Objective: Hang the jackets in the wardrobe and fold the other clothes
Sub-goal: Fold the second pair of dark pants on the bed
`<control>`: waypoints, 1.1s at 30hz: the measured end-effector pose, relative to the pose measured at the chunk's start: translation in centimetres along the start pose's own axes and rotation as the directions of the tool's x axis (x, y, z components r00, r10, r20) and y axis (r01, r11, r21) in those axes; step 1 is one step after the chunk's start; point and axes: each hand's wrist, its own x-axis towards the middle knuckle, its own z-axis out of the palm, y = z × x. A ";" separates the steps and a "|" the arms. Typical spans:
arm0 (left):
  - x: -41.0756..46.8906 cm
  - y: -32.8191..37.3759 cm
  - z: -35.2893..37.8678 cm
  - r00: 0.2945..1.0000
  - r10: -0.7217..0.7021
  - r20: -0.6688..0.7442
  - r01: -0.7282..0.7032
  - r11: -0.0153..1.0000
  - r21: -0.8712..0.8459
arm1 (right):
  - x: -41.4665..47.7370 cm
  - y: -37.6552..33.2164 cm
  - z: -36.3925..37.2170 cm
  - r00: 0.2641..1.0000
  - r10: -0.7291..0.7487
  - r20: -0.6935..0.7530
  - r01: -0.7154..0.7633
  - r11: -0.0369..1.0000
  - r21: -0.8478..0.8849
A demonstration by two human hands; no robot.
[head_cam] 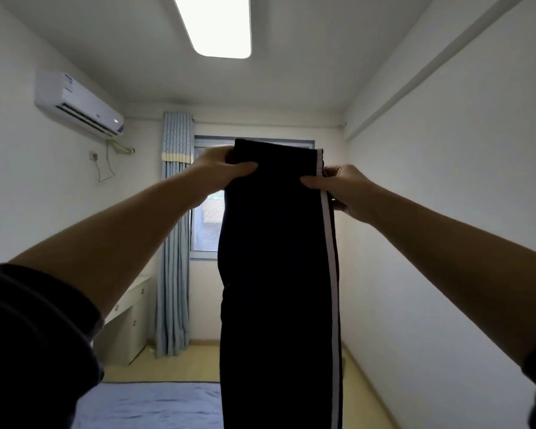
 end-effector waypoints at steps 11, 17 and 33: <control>-2.6 0.9 0.2 0.955 -0.155 0.254 0.216 0.948 -0.233 | -3.6 -0.6 -0.4 0.982 0.080 0.169 -0.095 0.992 0.083; 0.2 0.3 -0.5 0.908 -0.226 0.353 0.337 0.895 -0.293 | -2.6 -2.6 -1.2 0.965 0.073 0.252 -0.107 0.987 0.123; 9.3 -17.0 7.8 0.954 -0.299 -0.002 0.277 0.882 0.380 | 8.2 14.9 -0.2 0.972 0.052 -0.228 -0.153 0.880 -0.449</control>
